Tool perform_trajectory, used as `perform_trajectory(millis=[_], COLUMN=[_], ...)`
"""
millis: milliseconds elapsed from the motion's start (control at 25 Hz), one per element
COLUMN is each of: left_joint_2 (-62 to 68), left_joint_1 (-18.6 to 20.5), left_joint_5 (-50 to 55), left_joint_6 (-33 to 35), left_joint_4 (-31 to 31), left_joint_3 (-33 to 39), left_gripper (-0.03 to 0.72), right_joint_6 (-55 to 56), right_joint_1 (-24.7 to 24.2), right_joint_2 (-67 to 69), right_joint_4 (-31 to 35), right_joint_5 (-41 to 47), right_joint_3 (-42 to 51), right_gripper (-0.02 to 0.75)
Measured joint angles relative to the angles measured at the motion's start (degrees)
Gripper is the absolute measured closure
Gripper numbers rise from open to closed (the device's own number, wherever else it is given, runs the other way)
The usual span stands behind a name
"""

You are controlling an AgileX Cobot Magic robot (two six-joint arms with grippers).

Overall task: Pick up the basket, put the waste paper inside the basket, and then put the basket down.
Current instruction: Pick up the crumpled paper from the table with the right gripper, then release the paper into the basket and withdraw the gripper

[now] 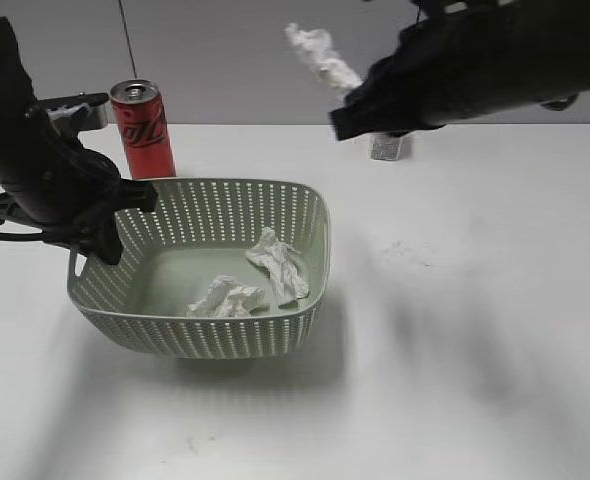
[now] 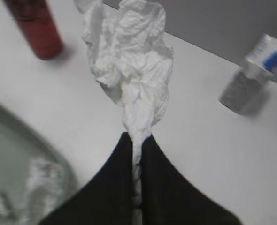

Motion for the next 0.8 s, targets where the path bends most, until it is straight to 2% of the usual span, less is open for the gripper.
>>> perform_trajectory(millis=[120, 280, 360, 520, 560, 640, 800], left_joint_2=[0.0, 0.0, 0.0, 0.0, 0.0, 0.0, 0.0], left_joint_1=[0.0, 0.0, 0.0, 0.0, 0.0, 0.0, 0.0], left_joint_5=[-0.1, -0.1, -0.1, -0.1, -0.1, -0.1, -0.1], left_joint_6=[0.0, 0.0, 0.0, 0.0, 0.0, 0.0, 0.0], left_joint_4=[0.0, 0.0, 0.0, 0.0, 0.0, 0.0, 0.0], left_joint_3=[0.0, 0.0, 0.0, 0.0, 0.0, 0.0, 0.0], left_gripper=[0.689, 0.689, 0.689, 0.689, 0.689, 0.689, 0.689], right_joint_6=[0.0, 0.0, 0.0, 0.0, 0.0, 0.0, 2.3], right_joint_1=[7.1, 11.2, 11.8, 11.8, 11.8, 11.8, 10.4], right_joint_2=[0.6, 4.6, 6.7, 8.3, 8.1, 7.6, 5.6], right_joint_4=[0.1, 1.5, 3.2, 7.2, 7.5, 7.4, 4.7], right_joint_5=[-0.4, -1.9, -1.9, -1.6, -1.6, -1.1, 4.7], right_joint_3=[0.0, 0.0, 0.0, 0.1, 0.1, 0.1, -0.9], right_gripper=[0.743, 0.695, 0.585, 0.227, 0.165, 0.106, 0.11])
